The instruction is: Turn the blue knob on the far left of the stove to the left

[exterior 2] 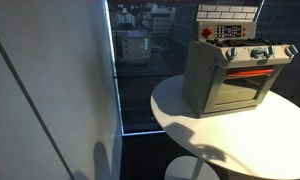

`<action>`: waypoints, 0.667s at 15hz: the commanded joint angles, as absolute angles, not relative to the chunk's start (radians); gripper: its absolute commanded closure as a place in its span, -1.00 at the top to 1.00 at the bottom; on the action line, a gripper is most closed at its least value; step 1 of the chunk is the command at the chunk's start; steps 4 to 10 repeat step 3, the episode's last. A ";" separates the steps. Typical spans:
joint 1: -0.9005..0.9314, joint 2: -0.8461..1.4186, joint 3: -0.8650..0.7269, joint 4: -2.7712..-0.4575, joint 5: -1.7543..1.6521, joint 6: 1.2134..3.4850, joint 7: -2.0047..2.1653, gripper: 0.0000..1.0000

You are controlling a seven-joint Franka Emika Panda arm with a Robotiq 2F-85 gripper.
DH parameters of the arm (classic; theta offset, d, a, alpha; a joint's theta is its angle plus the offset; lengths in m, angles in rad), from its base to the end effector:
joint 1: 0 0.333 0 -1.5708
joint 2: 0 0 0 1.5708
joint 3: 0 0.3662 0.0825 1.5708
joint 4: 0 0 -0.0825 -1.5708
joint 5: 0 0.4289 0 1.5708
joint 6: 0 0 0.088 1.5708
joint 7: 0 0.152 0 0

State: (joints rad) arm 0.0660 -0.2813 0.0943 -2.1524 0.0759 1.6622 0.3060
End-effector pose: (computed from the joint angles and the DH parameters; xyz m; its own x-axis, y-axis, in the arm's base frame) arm 0.4585 0.0876 0.4922 0.9632 -0.1644 -0.2128 -0.1643 -0.9862 0.0186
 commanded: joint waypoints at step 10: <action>0.059 -0.281 0.100 -2.149 0.077 1.658 0.304 1.00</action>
